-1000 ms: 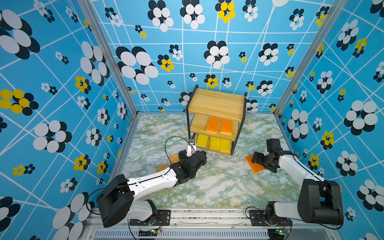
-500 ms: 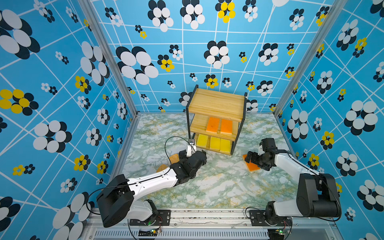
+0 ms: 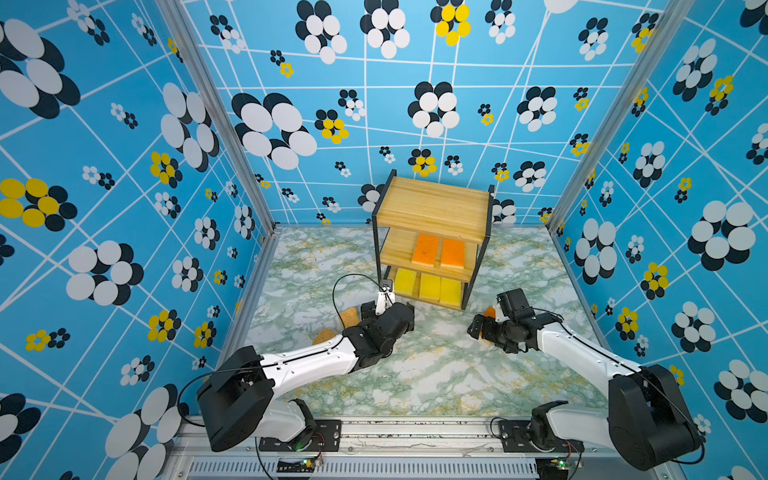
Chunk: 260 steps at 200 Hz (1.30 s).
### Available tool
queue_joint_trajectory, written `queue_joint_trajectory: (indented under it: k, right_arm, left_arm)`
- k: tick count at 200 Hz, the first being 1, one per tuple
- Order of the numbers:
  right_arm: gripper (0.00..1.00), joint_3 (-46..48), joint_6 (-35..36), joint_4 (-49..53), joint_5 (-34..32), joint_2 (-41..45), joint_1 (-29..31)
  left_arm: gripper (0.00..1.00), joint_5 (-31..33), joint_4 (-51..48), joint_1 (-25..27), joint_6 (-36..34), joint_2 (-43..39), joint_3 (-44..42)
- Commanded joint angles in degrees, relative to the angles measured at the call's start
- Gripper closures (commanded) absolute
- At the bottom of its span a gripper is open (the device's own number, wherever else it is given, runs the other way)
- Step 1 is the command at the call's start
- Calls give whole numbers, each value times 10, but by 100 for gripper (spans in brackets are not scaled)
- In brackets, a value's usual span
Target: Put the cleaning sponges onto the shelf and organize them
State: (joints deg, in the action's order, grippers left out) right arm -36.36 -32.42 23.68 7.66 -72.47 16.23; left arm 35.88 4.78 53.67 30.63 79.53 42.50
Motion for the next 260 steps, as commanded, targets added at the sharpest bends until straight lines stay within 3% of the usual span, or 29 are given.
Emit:
queue_joint_trajectory:
  k: [1, 38, 72, 103, 127, 157, 222, 260]
  right_arm:
    - [1, -1, -21, 28, -47, 20, 2]
    - [1, 7, -39, 39, -76, 72, -23]
    - [1, 36, -59, 17, -15, 119, -125]
    - [1, 31, -76, 9, -3, 122, -166]
    - [1, -4, -67, -8, 2, 72, -192]
    - [1, -40, -65, -97, 82, -14, -213]
    - [1, -105, -80, -236, 136, -175, -213]
    - [3, -101, -106, -302, 202, -235, -212]
  left_arm:
    - [1, -80, 79, 5, -43, 29, -14]
    - [1, -133, 144, 45, -87, 96, 19]
    - [1, -202, 154, 79, -124, 185, 102]
    - [1, -224, 134, 107, -150, 263, 191]
    - [1, -241, 129, 123, -154, 302, 234]
    - [1, -263, 151, 138, -150, 327, 245]
    - [1, -273, 195, 146, -170, 348, 225]
    - [1, -270, 188, 146, -187, 364, 236]
